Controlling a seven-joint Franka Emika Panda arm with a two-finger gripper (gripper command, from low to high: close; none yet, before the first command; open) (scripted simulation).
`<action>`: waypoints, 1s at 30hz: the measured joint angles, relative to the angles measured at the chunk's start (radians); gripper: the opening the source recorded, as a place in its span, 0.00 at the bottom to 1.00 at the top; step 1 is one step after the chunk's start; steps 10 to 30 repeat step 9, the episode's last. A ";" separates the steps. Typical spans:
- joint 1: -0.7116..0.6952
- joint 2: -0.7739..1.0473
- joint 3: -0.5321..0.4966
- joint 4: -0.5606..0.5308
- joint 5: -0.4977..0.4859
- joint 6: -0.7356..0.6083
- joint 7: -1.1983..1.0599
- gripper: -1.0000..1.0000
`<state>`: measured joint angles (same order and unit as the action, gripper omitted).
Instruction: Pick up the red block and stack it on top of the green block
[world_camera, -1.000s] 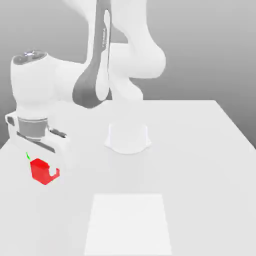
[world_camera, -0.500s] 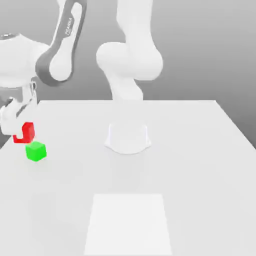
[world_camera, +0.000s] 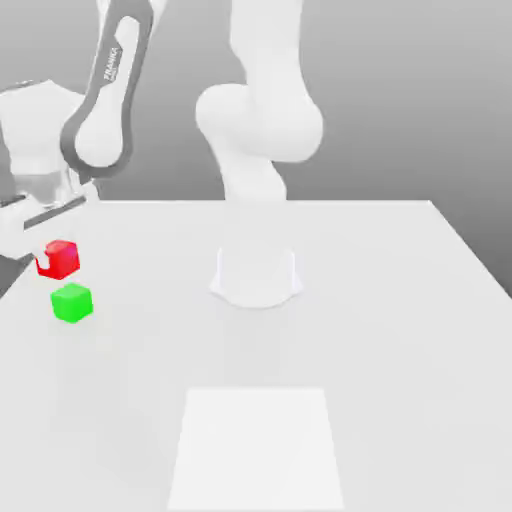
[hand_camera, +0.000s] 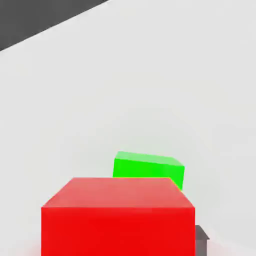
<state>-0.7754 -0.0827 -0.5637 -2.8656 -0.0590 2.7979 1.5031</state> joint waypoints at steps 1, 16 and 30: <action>0.007 0.019 0.000 0.000 0.025 0.018 -0.018 0.00; 0.007 0.142 0.044 -0.005 0.209 0.124 -0.146 1.00; 0.007 0.142 0.044 -0.005 0.209 0.124 -0.146 1.00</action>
